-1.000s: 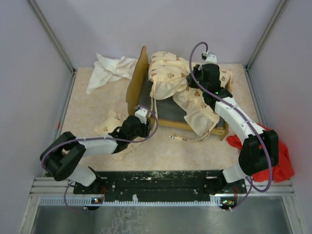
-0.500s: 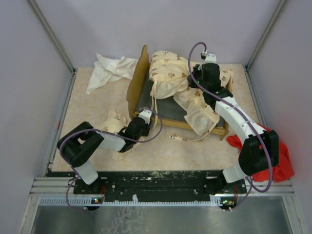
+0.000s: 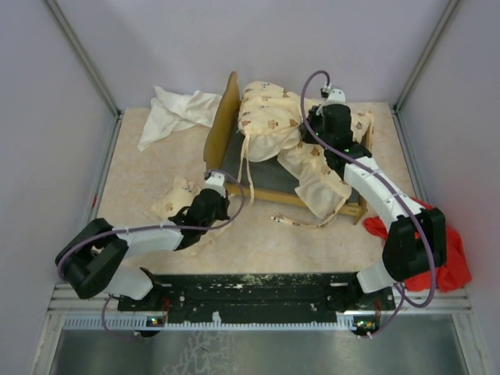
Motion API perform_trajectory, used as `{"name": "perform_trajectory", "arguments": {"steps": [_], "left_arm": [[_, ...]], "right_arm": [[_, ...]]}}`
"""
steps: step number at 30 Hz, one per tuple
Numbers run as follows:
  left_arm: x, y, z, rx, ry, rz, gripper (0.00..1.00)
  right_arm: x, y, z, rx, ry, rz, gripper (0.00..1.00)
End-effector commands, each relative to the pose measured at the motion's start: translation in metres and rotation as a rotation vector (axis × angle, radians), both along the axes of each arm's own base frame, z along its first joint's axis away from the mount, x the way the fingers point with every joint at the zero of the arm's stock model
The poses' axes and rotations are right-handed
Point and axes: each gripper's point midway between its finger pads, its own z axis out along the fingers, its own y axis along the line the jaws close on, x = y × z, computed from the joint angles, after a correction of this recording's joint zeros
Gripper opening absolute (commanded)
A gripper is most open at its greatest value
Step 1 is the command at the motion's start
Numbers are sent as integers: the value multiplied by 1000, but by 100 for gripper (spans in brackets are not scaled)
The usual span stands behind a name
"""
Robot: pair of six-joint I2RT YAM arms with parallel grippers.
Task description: Set up the pet bed
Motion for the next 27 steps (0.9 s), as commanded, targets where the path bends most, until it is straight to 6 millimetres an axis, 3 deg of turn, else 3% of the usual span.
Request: {"name": "perform_trajectory", "arguments": {"steps": [1, 7, 11, 19, 21, 25, 27], "left_arm": [[-33, 14, -17, -34, 159, 28, 0], [-59, 22, -11, -79, 253, 31, 0], [-71, 29, -2, -119, 285, 56, 0], [-87, 60, 18, -145, 298, 173, 0], [-94, 57, 23, -177, 305, 144, 0], [-105, 45, 32, -253, 287, 37, 0], [-109, 40, 34, -281, 280, -11, 0]], "right_arm": [[-1, 2, 18, 32, -76, 1, 0], [-16, 22, 0, 18, -59, 86, 0], [-23, 34, -2, 5, -63, 118, 0], [-30, 38, -15, -68, -8, 161, 0], [-39, 39, -17, -102, 33, 186, 7], [-69, 35, -15, -184, 97, 230, 35], [-85, 31, -13, -196, 119, 239, 42]]}}
